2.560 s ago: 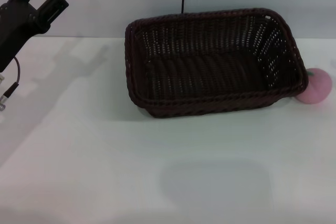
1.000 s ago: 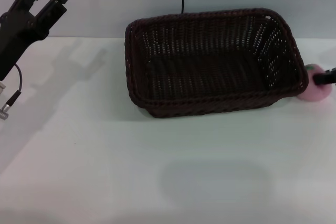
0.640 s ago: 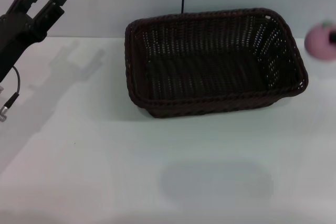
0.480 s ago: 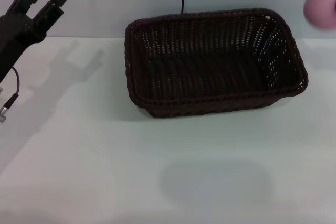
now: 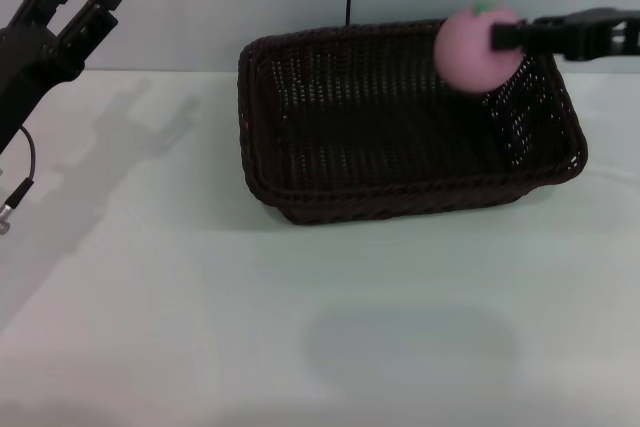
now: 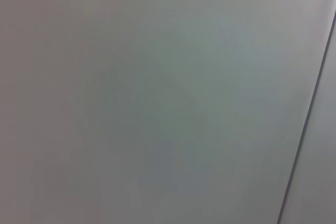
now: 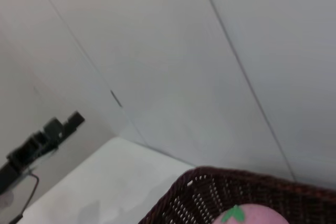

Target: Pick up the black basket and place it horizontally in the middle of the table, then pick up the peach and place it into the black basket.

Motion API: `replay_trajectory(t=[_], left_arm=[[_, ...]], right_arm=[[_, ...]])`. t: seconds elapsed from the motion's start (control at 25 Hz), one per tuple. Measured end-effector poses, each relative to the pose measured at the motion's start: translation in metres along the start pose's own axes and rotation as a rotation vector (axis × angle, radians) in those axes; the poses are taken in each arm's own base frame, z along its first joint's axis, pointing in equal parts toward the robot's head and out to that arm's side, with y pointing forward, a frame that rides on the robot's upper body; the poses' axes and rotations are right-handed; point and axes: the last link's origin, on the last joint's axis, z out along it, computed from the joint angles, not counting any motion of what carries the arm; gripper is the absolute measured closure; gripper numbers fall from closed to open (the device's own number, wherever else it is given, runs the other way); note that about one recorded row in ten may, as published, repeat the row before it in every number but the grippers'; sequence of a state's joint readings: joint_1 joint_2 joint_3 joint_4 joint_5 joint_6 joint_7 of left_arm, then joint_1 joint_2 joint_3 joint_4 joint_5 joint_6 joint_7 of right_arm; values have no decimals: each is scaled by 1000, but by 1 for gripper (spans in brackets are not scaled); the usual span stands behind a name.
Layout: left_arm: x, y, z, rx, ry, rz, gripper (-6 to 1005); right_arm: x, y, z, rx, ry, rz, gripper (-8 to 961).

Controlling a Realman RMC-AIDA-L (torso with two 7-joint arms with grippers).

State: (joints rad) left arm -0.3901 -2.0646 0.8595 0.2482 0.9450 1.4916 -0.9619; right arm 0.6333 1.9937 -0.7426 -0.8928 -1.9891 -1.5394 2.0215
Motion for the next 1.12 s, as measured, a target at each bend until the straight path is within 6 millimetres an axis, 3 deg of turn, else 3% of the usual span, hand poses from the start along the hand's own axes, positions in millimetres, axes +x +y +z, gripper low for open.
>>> replay_trajectory(t=[0.28, 0.48, 0.68, 1.12], left_arm=[[0, -2, -5, 17, 6, -7, 147], [0, -3, -7, 22, 7, -10, 147], [0, -2, -8, 22, 9, -12, 147], [1, -5, -14, 48, 25, -14, 147]], right_arm=[[5, 1, 10, 2, 23, -7, 757], [11, 0, 3, 5, -14, 20, 528], [23, -5, -15, 19, -188, 65, 299], [83, -32, -65, 213, -709, 197, 253]])
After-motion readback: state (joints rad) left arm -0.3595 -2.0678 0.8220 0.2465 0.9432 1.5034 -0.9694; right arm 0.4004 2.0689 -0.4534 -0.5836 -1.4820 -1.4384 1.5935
